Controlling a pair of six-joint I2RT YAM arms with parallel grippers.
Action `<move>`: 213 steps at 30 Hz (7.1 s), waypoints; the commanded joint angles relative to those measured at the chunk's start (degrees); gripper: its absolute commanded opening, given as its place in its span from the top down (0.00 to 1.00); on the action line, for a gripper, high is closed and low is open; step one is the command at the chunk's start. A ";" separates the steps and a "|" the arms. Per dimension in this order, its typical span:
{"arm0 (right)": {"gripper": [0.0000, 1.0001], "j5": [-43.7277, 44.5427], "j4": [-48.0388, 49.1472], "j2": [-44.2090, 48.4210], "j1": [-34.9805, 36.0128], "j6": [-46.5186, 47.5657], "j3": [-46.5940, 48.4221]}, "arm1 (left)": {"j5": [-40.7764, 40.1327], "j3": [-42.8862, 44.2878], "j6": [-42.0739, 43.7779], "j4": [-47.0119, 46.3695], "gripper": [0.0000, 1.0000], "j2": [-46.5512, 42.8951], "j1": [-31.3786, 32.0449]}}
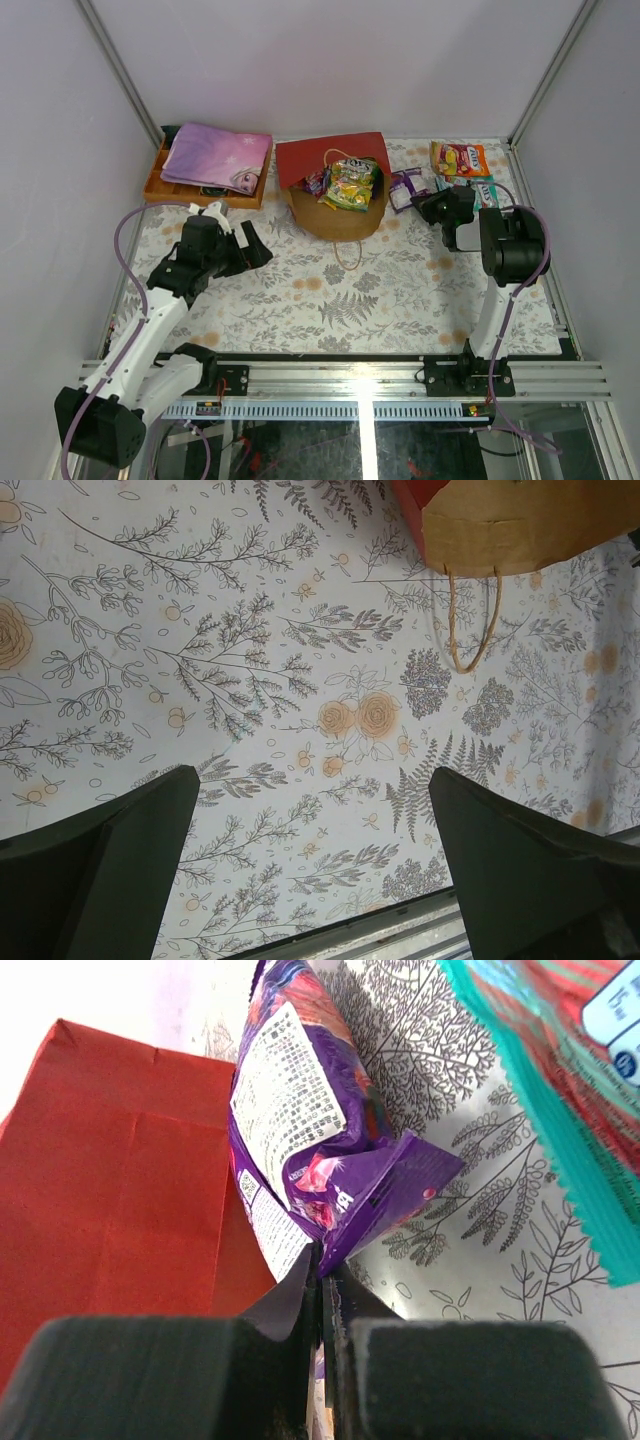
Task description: Take the snacks out of the paper bag
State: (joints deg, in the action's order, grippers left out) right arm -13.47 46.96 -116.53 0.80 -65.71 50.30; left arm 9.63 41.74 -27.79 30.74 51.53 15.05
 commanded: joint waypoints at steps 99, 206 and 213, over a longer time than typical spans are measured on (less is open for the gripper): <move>0.05 27.86 -20.58 5.20 40.78 40.09 17.79 | -2.92 -0.58 -0.33 -0.86 0.00 -0.27 -3.04; 0.10 51.43 -35.82 -14.52 39.94 72.69 45.86 | -3.17 -0.39 -0.07 -0.51 0.00 0.01 -3.14; 0.12 54.88 -36.55 -17.03 39.96 75.34 48.17 | -3.20 -0.39 -0.07 -0.51 0.00 0.18 -3.13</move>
State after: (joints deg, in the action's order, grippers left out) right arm 36.86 10.90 -132.57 40.99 6.94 95.74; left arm 7.20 40.88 -28.47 31.77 51.53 12.01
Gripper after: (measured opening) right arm 0.883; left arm 0.997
